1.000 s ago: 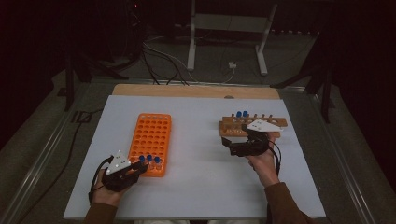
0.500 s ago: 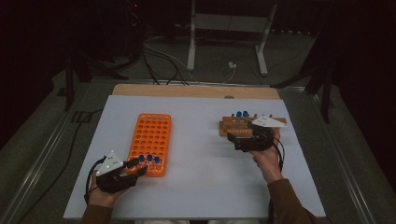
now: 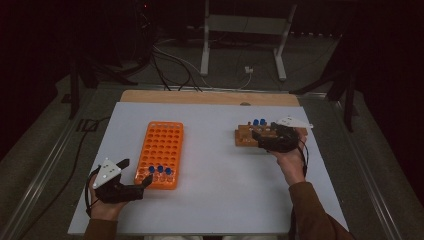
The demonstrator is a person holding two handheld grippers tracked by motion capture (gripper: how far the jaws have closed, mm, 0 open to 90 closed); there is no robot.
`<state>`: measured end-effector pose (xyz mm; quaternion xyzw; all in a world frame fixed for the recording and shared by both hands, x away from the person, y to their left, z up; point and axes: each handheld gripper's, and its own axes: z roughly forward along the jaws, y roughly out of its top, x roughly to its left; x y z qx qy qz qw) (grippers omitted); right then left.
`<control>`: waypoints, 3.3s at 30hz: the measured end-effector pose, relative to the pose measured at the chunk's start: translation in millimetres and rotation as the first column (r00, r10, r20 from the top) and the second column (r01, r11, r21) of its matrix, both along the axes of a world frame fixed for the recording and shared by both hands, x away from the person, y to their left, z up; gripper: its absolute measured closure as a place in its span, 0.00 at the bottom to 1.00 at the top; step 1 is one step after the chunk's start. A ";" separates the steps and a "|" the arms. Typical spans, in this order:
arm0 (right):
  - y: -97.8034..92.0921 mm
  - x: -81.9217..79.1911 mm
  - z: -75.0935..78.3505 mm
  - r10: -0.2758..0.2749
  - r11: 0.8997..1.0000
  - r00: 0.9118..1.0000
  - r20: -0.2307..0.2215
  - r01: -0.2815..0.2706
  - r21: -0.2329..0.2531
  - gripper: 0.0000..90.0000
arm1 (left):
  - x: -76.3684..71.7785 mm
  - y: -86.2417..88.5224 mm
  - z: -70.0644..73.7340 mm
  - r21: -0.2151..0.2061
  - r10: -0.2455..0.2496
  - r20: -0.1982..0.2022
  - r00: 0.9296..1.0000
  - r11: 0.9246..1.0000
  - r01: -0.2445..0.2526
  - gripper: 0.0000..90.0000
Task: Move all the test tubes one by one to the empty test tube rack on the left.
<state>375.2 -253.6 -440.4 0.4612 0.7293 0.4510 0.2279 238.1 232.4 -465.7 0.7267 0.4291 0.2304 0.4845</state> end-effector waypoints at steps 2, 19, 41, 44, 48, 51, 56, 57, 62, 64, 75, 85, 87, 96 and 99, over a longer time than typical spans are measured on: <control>-1.9 4.0 -2.7 -0.020 1.000 1.000 0.001 0.020 -0.005 0.28 | 0.1 1.3 -0.3 -0.002 0.007 0.003 1.000 1.000 -0.007 0.02; 0.8 26.6 -24.5 -0.091 0.995 0.996 0.014 0.092 -0.048 0.78 | 0.4 4.2 -3.3 -0.002 0.025 -0.007 1.000 1.000 -0.025 0.01; -1.5 21.7 -18.0 -0.080 0.997 0.996 0.044 0.081 -0.019 0.85 | 0.7 4.4 -5.2 -0.008 0.021 -0.011 1.000 1.000 -0.021 0.01; -3.0 19.8 -14.4 -0.085 0.996 0.995 0.056 0.087 -0.018 0.85 | 0.8 4.4 -5.4 -0.007 0.022 -0.011 1.000 1.000 -0.022 0.01; -5.0 17.2 -7.7 -0.083 0.996 0.994 0.076 0.084 -0.013 0.85 | 1.0 4.2 -6.2 -0.008 0.022 -0.014 1.000 1.000 -0.022 0.01; -4.8 15.6 -1.6 -0.081 0.997 0.993 0.091 0.082 -0.012 0.85 | 1.1 4.0 -6.5 -0.008 0.023 -0.016 1.000 1.000 -0.023 0.01; -5.9 13.6 11.6 -0.071 0.997 0.991 0.112 0.072 -0.010 0.85 | 1.1 4.0 -6.6 -0.008 0.023 -0.017 1.000 1.000 -0.023 0.01; -6.3 13.1 14.9 -0.069 0.997 0.991 0.119 0.070 -0.009 0.85 | 1.0 4.1 -6.6 -0.008 0.024 -0.017 1.000 1.000 -0.024 0.01; -6.4 9.1 29.9 -0.044 0.999 0.989 0.144 0.045 -0.004 0.85 | 0.9 4.1 -6.3 -0.008 0.024 -0.015 1.000 1.000 -0.024 0.01; -6.6 7.9 32.8 -0.028 1.000 0.989 0.147 0.027 0.010 0.85 | 0.8 4.0 -6.3 -0.008 0.025 -0.015 1.000 1.000 -0.025 0.01; 1.1 -2.4 35.3 0.038 0.998 0.989 0.144 -0.045 0.041 0.85 | 1.4 6.1 -7.0 -0.014 0.032 -0.018 0.999 0.999 -0.032 0.01; 23.7 -8.1 36.7 0.115 0.990 0.983 0.141 -0.126 0.068 0.85 | 1.8 7.6 -7.0 -0.023 0.038 -0.018 0.999 0.999 -0.038 0.01; 28.9 -8.8 36.8 0.132 0.986 0.982 0.138 -0.144 0.078 0.85 | 1.8 7.9 -6.9 -0.025 0.039 -0.017 0.999 0.999 -0.039 0.01; 52.3 -9.9 34.6 0.193 0.975 0.973 0.129 -0.205 0.082 0.85 | 1.7 7.8 -7.2 -0.023 0.038 -0.019 0.999 0.999 -0.039 0.01; 58.4 -10.5 34.7 0.210 0.972 0.969 0.130 -0.221 0.082 0.85 | 1.8 7.5 -7.1 -0.020 0.037 -0.019 0.999 0.999 -0.038 0.01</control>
